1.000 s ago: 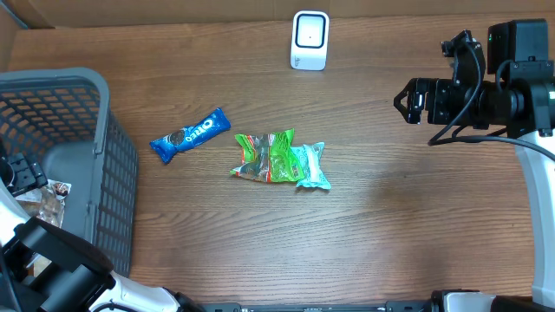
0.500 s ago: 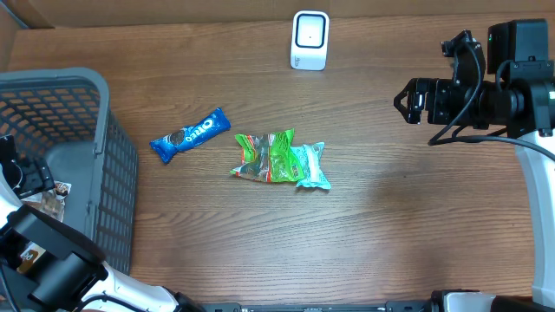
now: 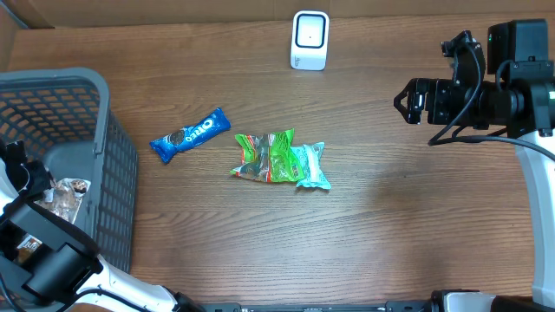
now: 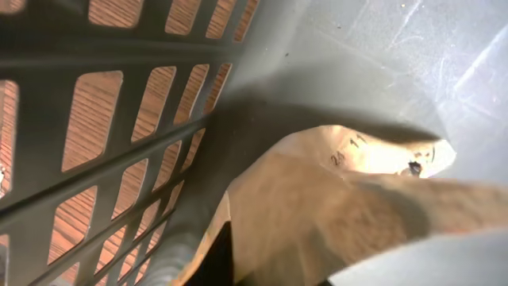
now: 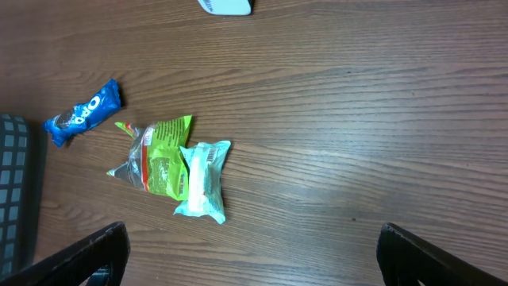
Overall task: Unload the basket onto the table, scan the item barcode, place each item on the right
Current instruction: 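Grasp the clear bread bag and lift it out of the basket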
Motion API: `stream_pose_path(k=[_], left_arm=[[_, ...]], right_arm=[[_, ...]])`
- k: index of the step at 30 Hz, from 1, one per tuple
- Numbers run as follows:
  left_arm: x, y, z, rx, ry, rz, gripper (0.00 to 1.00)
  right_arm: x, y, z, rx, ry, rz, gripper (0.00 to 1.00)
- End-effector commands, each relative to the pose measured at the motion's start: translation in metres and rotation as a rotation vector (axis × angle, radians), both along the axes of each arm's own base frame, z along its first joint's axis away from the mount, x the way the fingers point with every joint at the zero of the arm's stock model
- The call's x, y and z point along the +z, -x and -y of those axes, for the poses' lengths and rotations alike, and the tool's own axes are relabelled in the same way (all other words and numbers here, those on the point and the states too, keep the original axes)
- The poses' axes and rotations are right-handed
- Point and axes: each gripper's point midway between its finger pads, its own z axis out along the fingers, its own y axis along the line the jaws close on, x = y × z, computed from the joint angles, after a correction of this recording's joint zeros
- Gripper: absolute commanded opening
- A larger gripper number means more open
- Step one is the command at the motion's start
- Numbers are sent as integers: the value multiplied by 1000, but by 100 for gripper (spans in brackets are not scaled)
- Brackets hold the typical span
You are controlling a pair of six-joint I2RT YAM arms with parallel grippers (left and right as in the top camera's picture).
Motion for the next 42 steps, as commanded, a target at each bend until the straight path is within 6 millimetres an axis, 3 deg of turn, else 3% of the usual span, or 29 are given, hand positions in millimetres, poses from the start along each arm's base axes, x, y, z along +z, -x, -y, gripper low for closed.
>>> stream_pose_path(k=[1, 6, 10, 18, 26, 30, 34, 36, 42], left_arm=[[-5, 0, 2, 74, 13, 13, 4], [6, -10, 10, 206, 58, 102, 4], [46, -24, 20, 255, 127, 184, 4], [145, -30, 40, 283, 159, 324, 4], [257, -50, 82, 152, 184, 675, 4], [314, -39, 105, 82, 99, 818, 4], [369, -18, 146, -14, 29, 963, 5], [393, -8, 182, -102, 45, 1045, 4], [424, -1, 270, -378, 164, 1154, 4]], right_arm=[[5, -2, -1, 8, 3, 21, 100], [6, -2, -1, 8, 3, 22, 100], [5, -2, -1, 8, 3, 21, 100], [5, -2, -2, 8, 2, 20, 100], [5, -2, -2, 8, 2, 20, 100], [5, -1, -2, 8, 2, 17, 100], [5, -1, -2, 8, 2, 18, 100], [6, -2, -2, 8, 2, 23, 100], [6, -3, -2, 8, 2, 25, 100]])
